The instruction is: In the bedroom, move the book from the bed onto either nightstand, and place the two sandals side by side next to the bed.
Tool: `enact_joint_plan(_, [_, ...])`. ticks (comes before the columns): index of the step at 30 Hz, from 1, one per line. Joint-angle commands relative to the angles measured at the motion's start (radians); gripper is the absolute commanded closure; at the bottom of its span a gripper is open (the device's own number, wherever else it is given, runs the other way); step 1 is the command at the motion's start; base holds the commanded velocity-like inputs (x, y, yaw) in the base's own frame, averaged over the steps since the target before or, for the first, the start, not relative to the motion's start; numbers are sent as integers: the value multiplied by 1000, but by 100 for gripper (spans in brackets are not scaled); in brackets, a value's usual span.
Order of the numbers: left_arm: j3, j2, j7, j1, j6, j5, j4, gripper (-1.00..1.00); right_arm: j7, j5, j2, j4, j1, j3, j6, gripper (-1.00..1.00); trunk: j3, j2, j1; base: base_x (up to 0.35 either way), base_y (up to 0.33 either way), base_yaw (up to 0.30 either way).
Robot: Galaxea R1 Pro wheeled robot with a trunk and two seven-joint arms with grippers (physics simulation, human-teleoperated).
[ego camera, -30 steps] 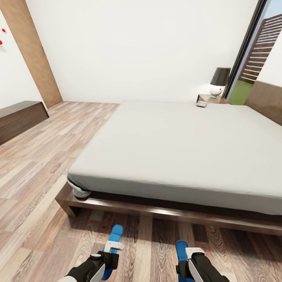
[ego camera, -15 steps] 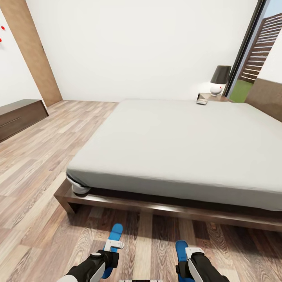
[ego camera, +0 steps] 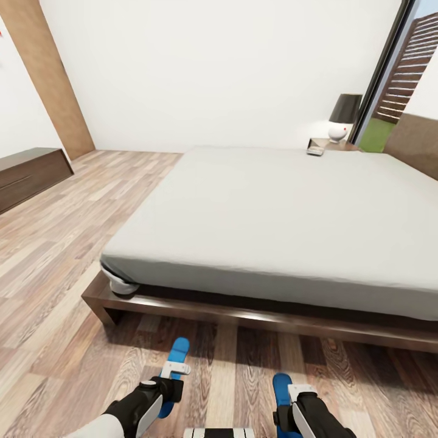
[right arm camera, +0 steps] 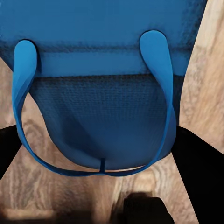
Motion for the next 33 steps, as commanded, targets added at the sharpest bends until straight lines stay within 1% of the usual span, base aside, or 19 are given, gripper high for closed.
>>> enact_joint_plan(1, [-6, 2, -1, -8, 6, 9, -2, 100, -10, -11, -1, -1, 0, 5, 3, 100, -5, -1, 0, 0, 0, 0])
enact_joint_plan(9, [-4, 8, -6, -42, 19, 9, -2, 100, -13, -4, -1, -2, -1, 5, 4, 100, -36, -2, 4, 0, 0, 0])
enact_joint_plan(12, [-4, 8, -5, -47, 24, 9, -1, 100, -14, -1, -8, -2, -2, 6, 4, 100, -47, -3, 5, 0, 0, 0])
enact_joint_plan(18, [-4, 8, -4, -48, 25, 9, -2, 100, -15, 2, -11, -2, -8, 8, 4, 100, -47, -3, 5, 0, 0, 0])
enact_joint_plan(20, [-4, 8, -4, -48, 25, 9, -2, 100, -16, 14, -11, -2, -10, 8, 4, 100, -47, -3, 5, 0, 0, 0])
enact_joint_plan(22, [-4, 8, -3, -48, 24, 9, -2, 100, -16, 44, -7, -3, -11, 8, 4, 100, -51, -3, 6, 0, 0, 0])
enact_joint_plan(23, [-4, 8, -3, -48, 24, 9, -2, 100, -16, 72, -4, -3, -12, 9, 3, 100, -55, -4, 6, 0, 0, 0])
enact_joint_plan(24, [-4, 9, -3, -48, 24, 9, -2, 100, -15, 86, -2, -4, -12, 9, 3, 100, -59, -4, 6, 0, 0, 0])
enact_joint_plan(25, [-4, 8, -3, -48, 24, 9, -2, 100, -14, 111, 2, -5, -12, 9, 2, 100, -63, -4, 7, 0, 0, 0])
enact_joint_plan(27, [-4, 8, -3, -48, 24, 9, -2, 100, -12, 128, 8, -6, -14, 11, 1, 100, -70, -5, 8, 0, 0, 0])
enact_joint_plan(29, [-4, 7, -3, -48, 24, 9, -2, 100, -10, 143, 17, -8, -22, 21, -1, 100, -70, -5, 8, 0, 0, 0])
enact_joint_plan(30, [-4, 7, -3, -48, 24, 9, -2, 100, -10, 148, 26, -11, -31, 31, -1, 100, -70, -5, 8, 0, 0, 0])
enact_joint_plan(31, [-4, 7, -3, -48, 23, 9, -2, 100, -10, 152, 41, -12, -42, 43, 0, 100, -70, -5, 8, 0, 0, 0])
enact_joint_plan(33, [-3, 7, -2, -48, 21, 9, -2, 100, -10, 156, 59, -14, -56, 61, 3, 100, -70, -5, 8, 0, 0, 0])
